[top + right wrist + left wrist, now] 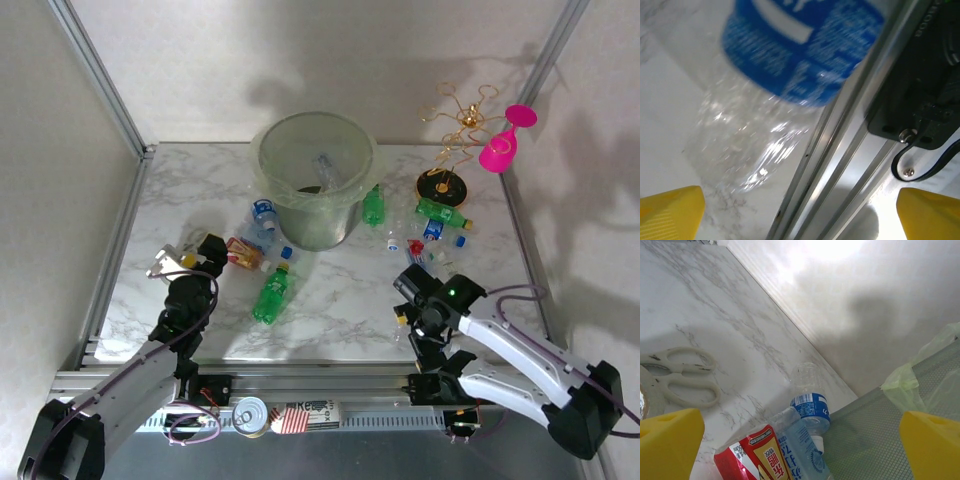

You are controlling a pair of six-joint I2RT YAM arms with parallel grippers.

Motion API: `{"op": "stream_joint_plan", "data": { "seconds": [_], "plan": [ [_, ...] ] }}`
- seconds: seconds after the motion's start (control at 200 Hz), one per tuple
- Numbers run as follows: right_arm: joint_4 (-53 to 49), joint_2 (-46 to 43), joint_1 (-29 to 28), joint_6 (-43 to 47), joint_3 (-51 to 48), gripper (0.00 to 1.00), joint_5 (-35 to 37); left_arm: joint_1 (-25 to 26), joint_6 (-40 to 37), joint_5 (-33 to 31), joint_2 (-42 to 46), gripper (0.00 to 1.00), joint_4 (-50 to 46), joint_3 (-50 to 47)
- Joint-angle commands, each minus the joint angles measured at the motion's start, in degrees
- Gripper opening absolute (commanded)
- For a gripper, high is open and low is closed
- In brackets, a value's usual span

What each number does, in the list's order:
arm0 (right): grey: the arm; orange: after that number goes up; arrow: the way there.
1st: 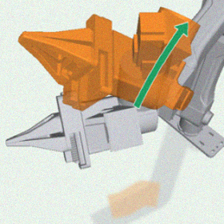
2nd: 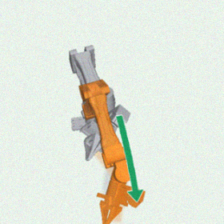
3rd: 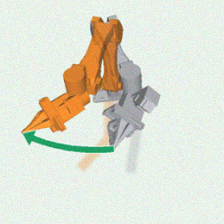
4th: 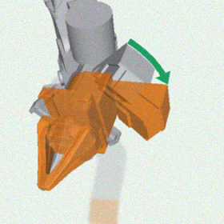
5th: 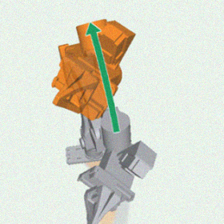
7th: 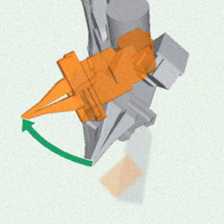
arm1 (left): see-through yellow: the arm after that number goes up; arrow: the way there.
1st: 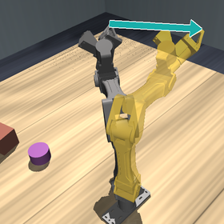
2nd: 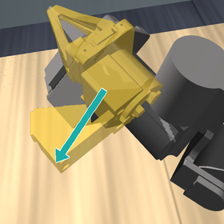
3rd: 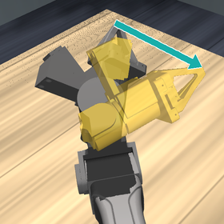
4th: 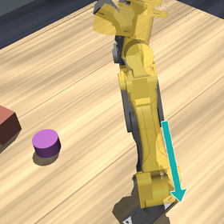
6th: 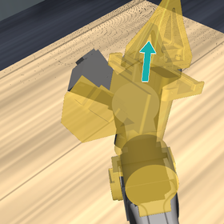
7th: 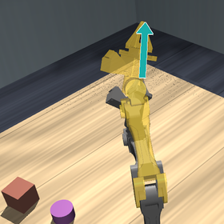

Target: Put the plastic bottles in the bin

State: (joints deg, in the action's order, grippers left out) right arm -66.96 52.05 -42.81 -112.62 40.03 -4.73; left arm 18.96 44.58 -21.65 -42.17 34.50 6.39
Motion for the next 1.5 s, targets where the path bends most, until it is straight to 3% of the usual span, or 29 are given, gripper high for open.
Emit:
{"op": "stream_joint_plan", "data": {
  "seconds": [0.0, 0.426, 0.611, 0.716, 0.896, 1.497],
  "plan": [
    [-1.3, -4.7, -0.1, -8.6, -4.5, 0.99, 2.9, -0.6, -0.1, 0.9, -0.3, 1.00, 1.1, -0.5],
    [18.9, -5.5, 4.6, -7.6, -20.6, 0.98, 2.2, -0.9, 0.3, 1.9, -0.6, 1.00, -0.3, 0.7],
    [23.9, -2.7, 6.1, -3.9, -22.1, 0.85, 2.4, -1.0, 0.3, 2.1, -0.7, 0.99, -1.1, 1.3],
    [23.3, -1.7, 7.5, -0.2, -19.8, 0.68, 4.7, -0.9, 0.2, 1.7, -0.5, 1.00, -1.5, 1.5],
    [26.8, 2.5, 9.7, 7.2, -16.2, 0.54, 5.4, -1.1, 0.2, 0.8, -0.5, 1.00, -1.5, 1.8],
    [33.4, 22.9, 16.4, 49.8, 18.3, 0.47, 16.2, -4.7, -1.1, 2.4, -1.8, 1.00, -5.6, 6.4]
  ]
}}
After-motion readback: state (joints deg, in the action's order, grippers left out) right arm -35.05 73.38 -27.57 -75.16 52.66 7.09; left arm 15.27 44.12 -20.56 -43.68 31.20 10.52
